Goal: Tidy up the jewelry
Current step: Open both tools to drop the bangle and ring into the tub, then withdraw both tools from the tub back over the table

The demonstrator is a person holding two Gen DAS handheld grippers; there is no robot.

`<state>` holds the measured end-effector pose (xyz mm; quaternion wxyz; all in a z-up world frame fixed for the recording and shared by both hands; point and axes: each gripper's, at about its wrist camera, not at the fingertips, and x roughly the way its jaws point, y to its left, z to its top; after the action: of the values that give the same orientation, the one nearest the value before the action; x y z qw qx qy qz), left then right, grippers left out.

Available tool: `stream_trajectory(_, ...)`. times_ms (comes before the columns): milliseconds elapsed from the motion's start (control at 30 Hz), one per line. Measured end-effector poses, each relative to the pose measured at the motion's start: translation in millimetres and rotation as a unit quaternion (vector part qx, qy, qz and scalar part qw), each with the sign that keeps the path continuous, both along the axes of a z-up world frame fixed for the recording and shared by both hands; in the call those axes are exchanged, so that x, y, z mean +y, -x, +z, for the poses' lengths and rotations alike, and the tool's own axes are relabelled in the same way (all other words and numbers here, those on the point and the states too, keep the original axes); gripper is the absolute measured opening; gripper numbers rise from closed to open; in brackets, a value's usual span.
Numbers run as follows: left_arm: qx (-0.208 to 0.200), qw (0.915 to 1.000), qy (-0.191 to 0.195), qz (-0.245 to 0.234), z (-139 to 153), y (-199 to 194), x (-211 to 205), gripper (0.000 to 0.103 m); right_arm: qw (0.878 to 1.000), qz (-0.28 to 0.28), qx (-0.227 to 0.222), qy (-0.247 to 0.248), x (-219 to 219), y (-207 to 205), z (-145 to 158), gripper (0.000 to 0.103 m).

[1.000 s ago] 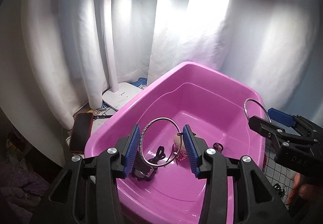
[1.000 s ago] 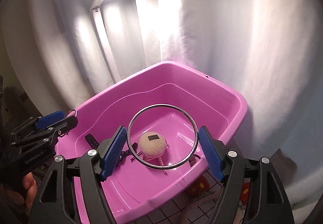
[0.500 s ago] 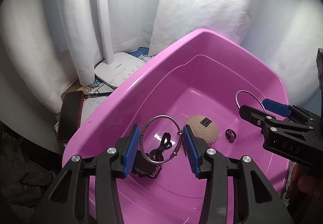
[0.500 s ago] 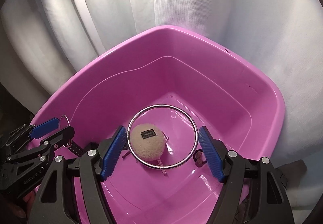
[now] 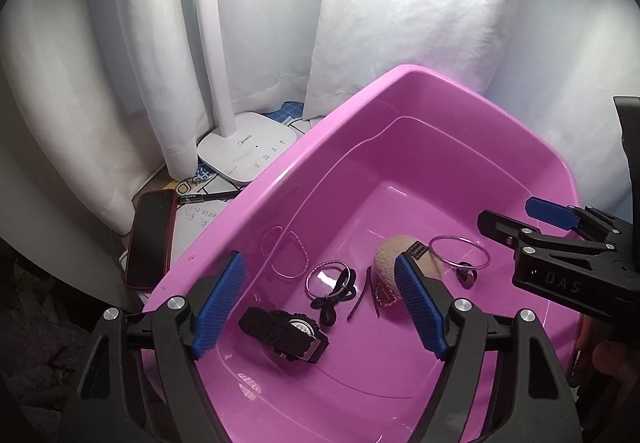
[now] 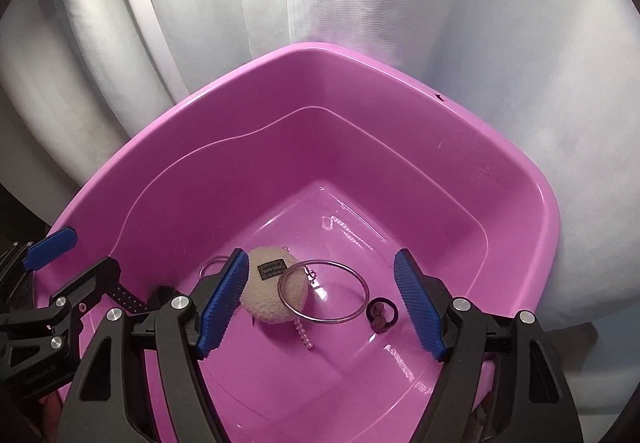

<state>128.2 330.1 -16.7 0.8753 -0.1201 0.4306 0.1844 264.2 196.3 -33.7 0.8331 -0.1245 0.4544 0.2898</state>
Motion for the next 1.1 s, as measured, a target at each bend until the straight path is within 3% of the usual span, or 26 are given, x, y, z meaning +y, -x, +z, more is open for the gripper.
stream_trajectory(1100,-0.025,0.9997,-0.004,0.000,15.2,23.5,-6.4,0.076,0.999,-0.009,-0.032,-0.010,-12.7,21.1,23.9,0.072)
